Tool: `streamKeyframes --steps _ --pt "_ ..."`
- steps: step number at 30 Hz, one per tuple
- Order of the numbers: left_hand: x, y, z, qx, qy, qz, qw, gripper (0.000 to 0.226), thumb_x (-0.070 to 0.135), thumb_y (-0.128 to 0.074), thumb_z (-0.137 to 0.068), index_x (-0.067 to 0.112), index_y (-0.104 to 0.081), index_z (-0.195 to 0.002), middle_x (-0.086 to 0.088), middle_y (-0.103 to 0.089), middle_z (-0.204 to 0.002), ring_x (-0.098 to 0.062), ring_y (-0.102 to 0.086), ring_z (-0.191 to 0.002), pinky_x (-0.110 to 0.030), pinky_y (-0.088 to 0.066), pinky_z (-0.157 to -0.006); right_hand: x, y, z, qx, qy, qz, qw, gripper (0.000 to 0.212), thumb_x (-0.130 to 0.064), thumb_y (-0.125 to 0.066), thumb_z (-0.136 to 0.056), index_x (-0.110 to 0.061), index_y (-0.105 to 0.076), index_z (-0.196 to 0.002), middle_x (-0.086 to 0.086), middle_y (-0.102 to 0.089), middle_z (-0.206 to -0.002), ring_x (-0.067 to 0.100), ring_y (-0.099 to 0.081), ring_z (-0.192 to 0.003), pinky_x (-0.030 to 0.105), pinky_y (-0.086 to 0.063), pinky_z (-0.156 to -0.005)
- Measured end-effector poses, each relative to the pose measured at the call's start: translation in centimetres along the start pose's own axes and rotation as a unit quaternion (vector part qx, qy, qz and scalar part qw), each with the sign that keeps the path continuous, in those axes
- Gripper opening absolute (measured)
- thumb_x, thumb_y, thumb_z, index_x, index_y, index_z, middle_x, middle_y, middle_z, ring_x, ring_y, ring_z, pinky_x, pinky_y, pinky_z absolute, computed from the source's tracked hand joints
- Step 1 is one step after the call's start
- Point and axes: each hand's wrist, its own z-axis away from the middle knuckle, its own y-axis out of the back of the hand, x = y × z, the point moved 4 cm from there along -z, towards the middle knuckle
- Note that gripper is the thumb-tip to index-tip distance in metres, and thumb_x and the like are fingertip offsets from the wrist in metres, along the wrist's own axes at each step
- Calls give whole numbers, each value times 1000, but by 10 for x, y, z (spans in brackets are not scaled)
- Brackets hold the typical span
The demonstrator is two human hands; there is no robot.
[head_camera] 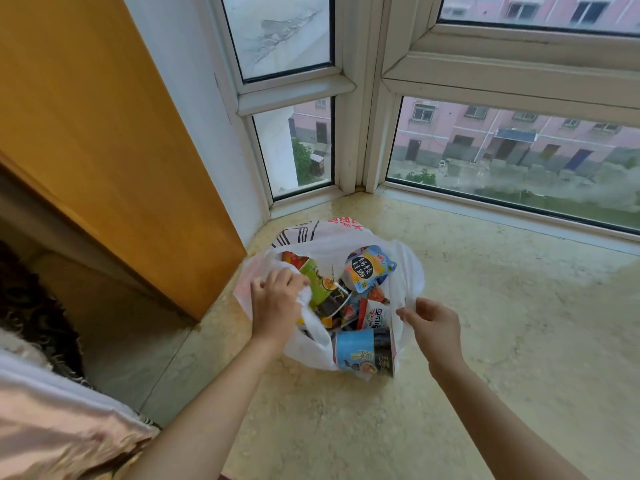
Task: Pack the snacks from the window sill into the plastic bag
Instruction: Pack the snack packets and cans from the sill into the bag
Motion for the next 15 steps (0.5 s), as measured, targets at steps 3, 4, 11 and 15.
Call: streamKeyframes --steps 3,4,11,15 --pt "16 24 18 5 273 266 924 34 7 -74 -67 15 -47 -86 6 -48 -76 -17 -48 -72 -27 -38 -63 -10 6 5 -5 13 -52 999 19 -1 -62 -86 -11 -71 -72 10 -71 -72 22 -67 -74 37 -53 -75" --pt "19 24 25 -17 347 348 871 28 10 -73 -71 13 -48 -83 4 -51 -73 -18 -50 -70 -26 -38 -58 -14 9 6 -9 15 -71 997 22 -2 -60 -88 -11 -70 -72 9 -70 -70 19 -65 -70 35 -53 -74" --pt "32 22 8 -106 435 599 664 29 21 -46 -97 5 -70 -102 -4 -72 -98 -19 -65 -96 -29 -50 -85 -58 16 -1 -68 -28 -150 986 23 -5 -54 -94 -7 -68 -75 6 -68 -66 23 -63 -70 39 -54 -75" --pt "41 56 -13 -67 438 698 563 37 16 -30 -97 8 -66 -102 -14 -74 -96 -22 -72 -82 -33 -51 -80 -87 19 -3 -102 -54 -167 979 18 -8 -51 -97 -6 -65 -86 11 -68 -78 24 -64 -76 35 -51 -73"
